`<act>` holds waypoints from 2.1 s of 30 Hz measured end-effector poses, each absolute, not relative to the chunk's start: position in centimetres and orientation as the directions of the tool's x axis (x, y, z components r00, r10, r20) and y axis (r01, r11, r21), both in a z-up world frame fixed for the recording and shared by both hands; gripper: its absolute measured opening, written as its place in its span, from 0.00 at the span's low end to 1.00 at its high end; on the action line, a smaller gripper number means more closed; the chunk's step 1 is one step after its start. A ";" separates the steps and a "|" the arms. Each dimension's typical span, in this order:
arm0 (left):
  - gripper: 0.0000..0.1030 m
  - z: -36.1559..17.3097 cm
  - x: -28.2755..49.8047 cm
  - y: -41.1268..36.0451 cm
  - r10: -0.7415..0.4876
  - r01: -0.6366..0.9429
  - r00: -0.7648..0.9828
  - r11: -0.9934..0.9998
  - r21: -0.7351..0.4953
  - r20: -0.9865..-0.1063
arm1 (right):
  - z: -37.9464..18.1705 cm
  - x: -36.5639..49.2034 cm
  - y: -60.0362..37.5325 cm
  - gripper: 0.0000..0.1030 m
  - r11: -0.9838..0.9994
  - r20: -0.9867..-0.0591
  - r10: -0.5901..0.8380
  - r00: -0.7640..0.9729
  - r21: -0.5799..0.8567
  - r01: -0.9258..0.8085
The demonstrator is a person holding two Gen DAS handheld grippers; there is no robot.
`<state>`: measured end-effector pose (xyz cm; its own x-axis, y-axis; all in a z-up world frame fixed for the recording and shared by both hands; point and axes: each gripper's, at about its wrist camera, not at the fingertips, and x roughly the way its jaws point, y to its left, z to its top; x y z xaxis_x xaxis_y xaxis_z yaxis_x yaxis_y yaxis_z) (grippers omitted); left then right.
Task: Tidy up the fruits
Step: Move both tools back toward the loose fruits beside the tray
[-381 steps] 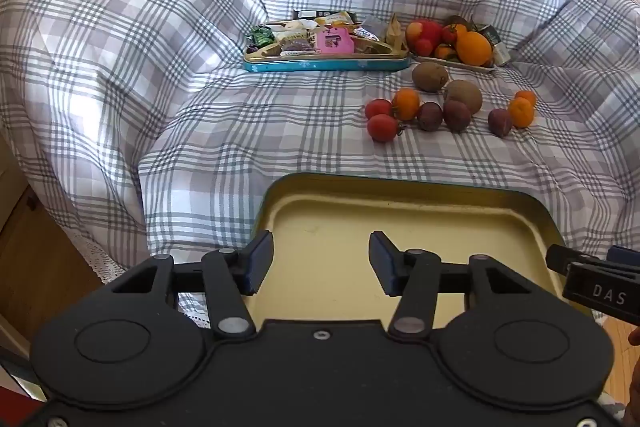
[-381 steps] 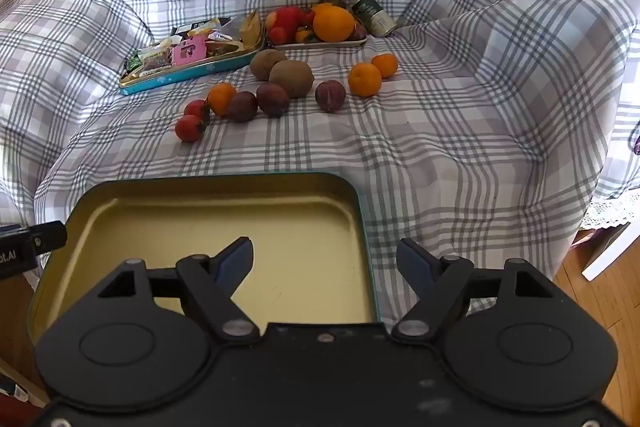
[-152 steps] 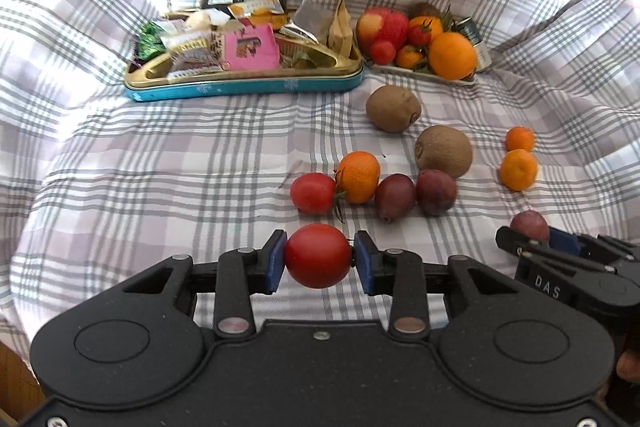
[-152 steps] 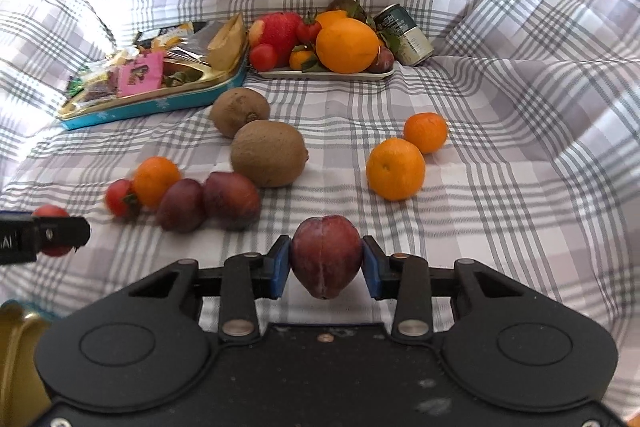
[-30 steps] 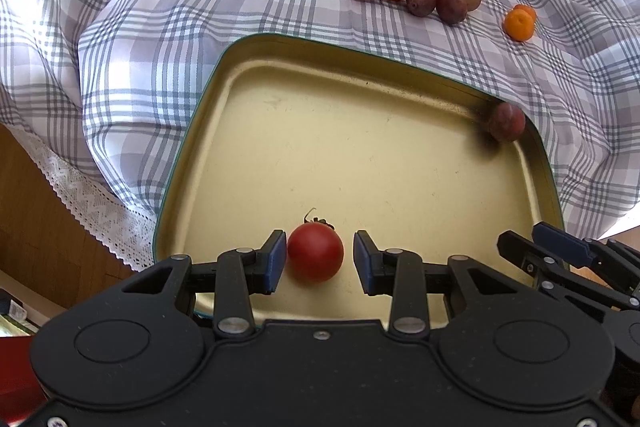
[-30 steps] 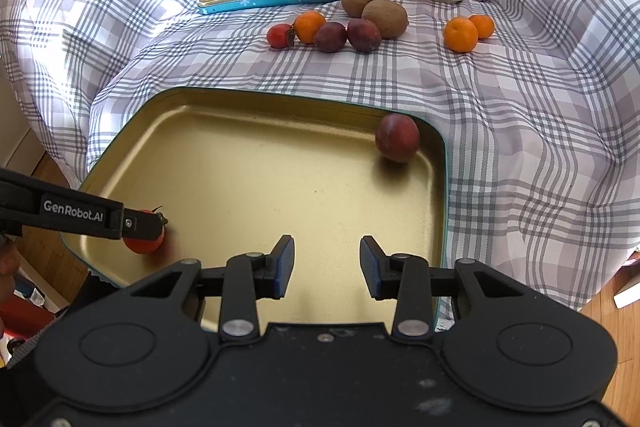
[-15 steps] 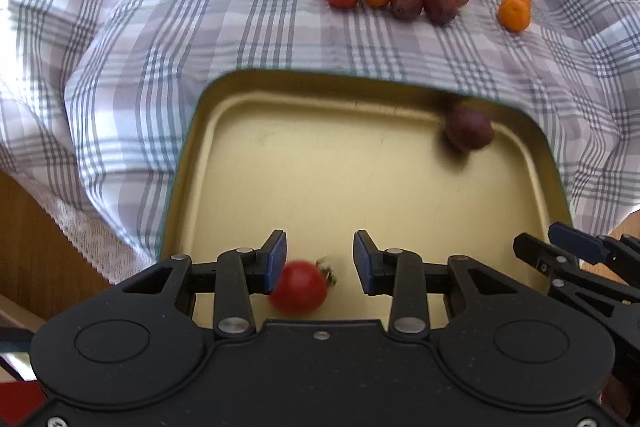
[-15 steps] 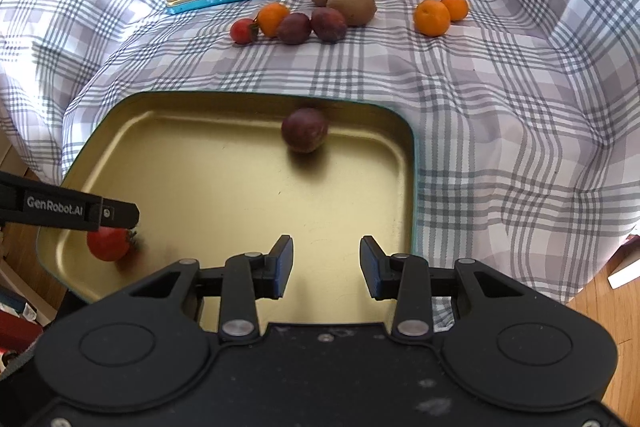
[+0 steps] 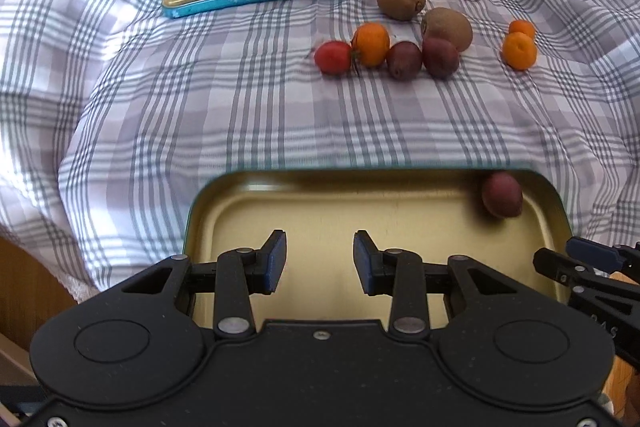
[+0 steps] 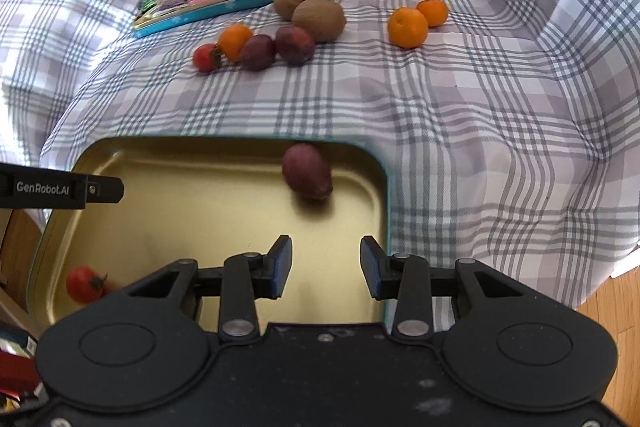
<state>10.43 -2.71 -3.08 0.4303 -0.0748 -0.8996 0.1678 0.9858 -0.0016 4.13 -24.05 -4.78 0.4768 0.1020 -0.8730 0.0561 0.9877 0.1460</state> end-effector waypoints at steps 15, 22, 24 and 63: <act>0.43 -3.0 18.1 -3.4 -0.141 0.213 0.486 0.976 -0.040 -0.863 | -4.6 12.1 -25.2 0.41 0.985 -0.863 0.079 0.499 0.146 0.096; 0.43 -3.8 21.1 -4.0 -0.182 0.231 0.468 0.970 -0.080 -0.865 | -5.0 14.5 -25.0 0.41 0.981 -0.869 0.095 0.486 0.165 0.103; 0.43 -3.9 21.5 -4.3 -0.200 0.247 0.472 0.965 -0.089 -0.859 | -5.3 15.0 -24.9 0.41 0.980 -0.872 0.096 0.479 0.167 0.108; 0.52 -7.8 26.8 -2.7 -0.091 0.180 0.571 0.984 0.016 -0.816 | -5.8 23.6 -24.3 0.57 0.980 -0.764 0.019 0.644 0.141 0.138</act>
